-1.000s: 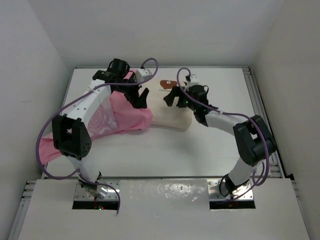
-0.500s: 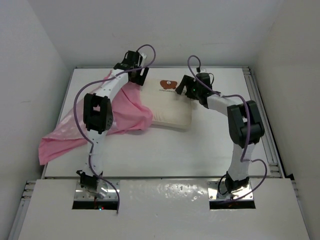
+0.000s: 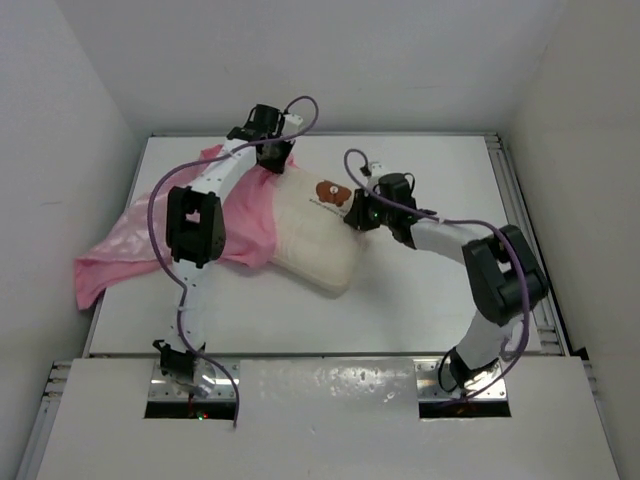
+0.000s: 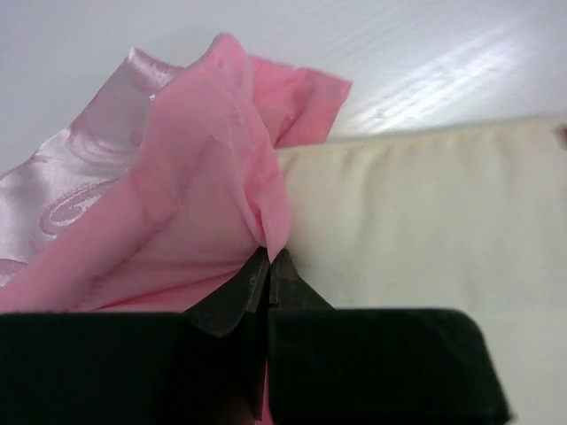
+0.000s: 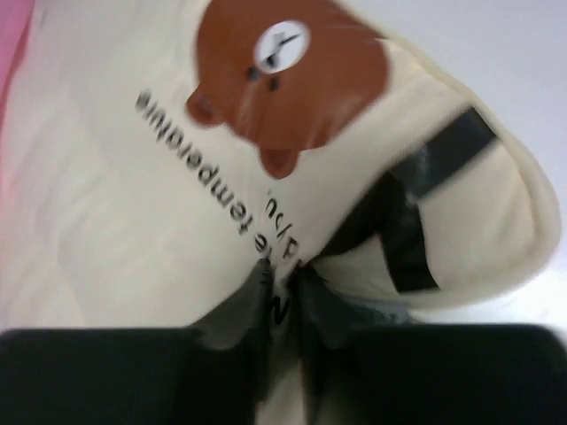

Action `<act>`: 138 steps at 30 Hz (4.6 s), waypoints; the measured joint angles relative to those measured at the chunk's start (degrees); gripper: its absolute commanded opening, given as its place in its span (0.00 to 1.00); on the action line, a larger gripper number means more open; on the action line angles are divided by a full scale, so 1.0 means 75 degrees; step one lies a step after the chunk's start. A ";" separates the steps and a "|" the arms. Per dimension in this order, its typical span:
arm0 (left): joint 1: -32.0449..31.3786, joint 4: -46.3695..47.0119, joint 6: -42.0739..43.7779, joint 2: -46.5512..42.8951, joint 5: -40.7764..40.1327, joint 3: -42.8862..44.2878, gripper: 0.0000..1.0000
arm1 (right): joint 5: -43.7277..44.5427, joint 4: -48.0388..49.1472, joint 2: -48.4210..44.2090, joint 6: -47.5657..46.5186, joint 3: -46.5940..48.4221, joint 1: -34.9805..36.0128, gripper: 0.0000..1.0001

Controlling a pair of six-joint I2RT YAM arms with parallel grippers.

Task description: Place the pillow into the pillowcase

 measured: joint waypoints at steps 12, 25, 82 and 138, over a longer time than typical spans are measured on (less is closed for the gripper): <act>-0.0676 -0.1332 0.0924 -0.0396 0.2314 0.1480 0.00 | -0.0758 -0.1061 -0.1865 -0.1510 0.0947 -0.0009 0.99; -0.0761 -0.1746 0.1008 -0.0449 0.2745 0.1201 0.00 | -0.2011 -0.0152 0.0274 -0.0385 -0.0350 0.0804 0.53; 0.0259 -0.2200 0.0828 -0.1466 0.4701 0.0338 0.00 | 0.0953 0.0766 -0.2270 0.0868 -0.1067 -0.0149 0.60; 0.1818 -0.0501 0.0093 -0.2422 0.6577 -0.1142 0.00 | -0.3631 0.3060 0.0621 0.6132 0.0093 -0.0379 0.00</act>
